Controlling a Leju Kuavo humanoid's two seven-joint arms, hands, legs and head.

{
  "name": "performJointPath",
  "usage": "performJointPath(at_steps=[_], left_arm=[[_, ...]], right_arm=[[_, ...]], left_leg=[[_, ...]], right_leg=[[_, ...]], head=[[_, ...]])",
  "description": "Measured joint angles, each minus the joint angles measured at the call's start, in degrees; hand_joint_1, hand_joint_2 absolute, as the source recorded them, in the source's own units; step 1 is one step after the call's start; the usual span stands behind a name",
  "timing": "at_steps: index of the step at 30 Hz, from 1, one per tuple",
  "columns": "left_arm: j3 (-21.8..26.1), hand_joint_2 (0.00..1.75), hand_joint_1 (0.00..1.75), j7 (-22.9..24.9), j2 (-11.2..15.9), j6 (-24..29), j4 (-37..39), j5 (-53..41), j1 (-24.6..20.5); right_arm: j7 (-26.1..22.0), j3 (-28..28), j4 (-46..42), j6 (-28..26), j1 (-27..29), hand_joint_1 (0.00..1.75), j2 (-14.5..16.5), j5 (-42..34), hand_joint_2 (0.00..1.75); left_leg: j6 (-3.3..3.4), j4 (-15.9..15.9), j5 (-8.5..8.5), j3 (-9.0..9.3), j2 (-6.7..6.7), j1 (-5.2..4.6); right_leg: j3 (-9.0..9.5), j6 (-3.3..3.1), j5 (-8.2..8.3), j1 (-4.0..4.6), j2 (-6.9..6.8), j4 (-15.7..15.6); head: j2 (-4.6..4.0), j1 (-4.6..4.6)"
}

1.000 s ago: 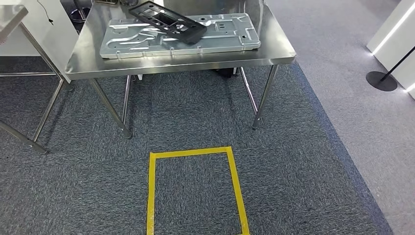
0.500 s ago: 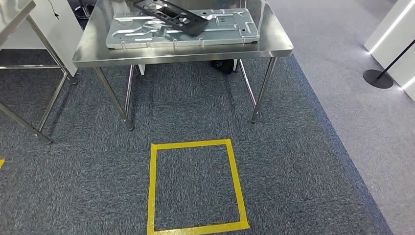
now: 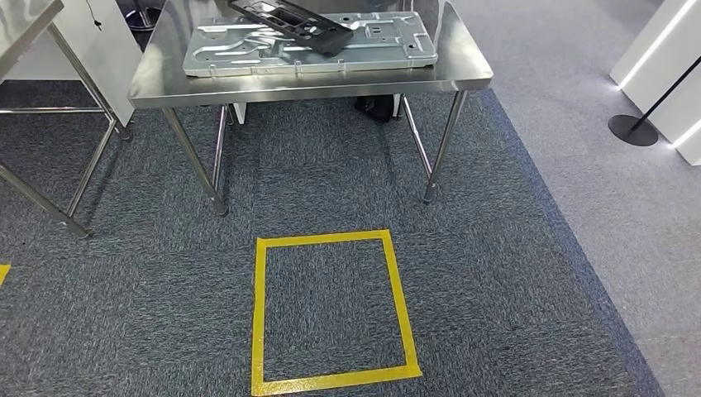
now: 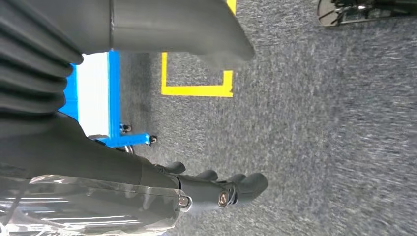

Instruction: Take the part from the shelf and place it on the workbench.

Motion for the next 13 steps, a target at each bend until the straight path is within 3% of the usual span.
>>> performJointPath(at_steps=[2,6,13], left_arm=[[0.03,1.75,0.0,0.01,0.0,0.03,0.0,0.15,0.0],[0.13,1.75,0.0,0.02,-0.03,0.17,0.01,0.46,0.01],[-1.13,1.75,0.0,1.68,0.1,-0.03,-0.01,2.81,0.46]], right_arm=[[-0.33,-0.24,0.0,0.05,0.01,0.0,0.01,-0.32,0.0],[-1.46,-0.74,0.0,0.31,-0.05,0.0,-0.02,-0.85,1.75],[-2.47,-0.47,-0.2,0.78,0.16,0.0,-0.19,-3.88,1.75]], left_leg=[[-0.21,-0.02,0.14,-0.11,0.0,0.13],[-0.51,-0.05,0.34,-0.21,-0.01,0.32],[-0.62,-0.06,0.56,-0.32,-0.01,0.34]], right_leg=[[-0.17,-0.1,0.12,0.15,0.0,0.07],[-0.33,-0.35,0.24,0.3,0.0,0.21],[-0.5,-0.53,0.37,0.32,0.0,0.32]], head=[[-0.01,0.0],[-0.02,0.01],[-0.01,0.0]])
